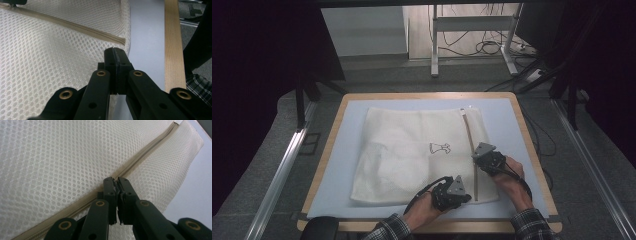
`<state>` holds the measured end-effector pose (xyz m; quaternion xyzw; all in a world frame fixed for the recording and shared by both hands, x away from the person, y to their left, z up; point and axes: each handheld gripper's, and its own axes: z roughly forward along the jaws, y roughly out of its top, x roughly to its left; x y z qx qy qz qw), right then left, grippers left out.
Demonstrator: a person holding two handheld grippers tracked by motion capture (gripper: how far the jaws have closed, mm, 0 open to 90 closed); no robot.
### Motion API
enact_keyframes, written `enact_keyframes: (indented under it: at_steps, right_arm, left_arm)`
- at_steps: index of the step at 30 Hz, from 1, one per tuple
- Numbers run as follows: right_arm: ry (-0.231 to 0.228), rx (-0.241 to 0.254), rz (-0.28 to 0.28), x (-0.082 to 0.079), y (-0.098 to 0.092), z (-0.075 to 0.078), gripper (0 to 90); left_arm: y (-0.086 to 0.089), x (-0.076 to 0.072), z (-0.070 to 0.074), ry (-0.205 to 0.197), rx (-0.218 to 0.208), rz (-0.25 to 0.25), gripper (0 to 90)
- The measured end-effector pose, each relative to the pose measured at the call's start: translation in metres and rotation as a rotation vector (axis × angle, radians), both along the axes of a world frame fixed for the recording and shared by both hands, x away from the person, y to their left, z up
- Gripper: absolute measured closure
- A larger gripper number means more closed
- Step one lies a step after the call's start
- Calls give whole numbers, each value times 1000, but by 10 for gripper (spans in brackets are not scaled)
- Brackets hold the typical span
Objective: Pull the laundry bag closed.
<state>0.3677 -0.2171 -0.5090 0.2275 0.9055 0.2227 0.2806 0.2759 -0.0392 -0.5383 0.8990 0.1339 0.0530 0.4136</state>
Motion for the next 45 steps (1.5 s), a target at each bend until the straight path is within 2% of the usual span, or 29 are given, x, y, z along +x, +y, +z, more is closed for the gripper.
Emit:
enact_keyframes:
  at_steps: [12, 13, 45]
  right_arm:
    - [-10, -10, -13, 12, 4, -1, 847]
    - [-11, -12, -15, 13, 4, -1, 847]
    - [-41, -19, -58, 53, 15, -3, 850]
  left_arm:
    - [0, 0, 0, 1, 0, -1, 897]
    - [-1, -1, 0, 10, -16, 9, 897]
    - [0, 0, 0, 7, -8, 4, 897]
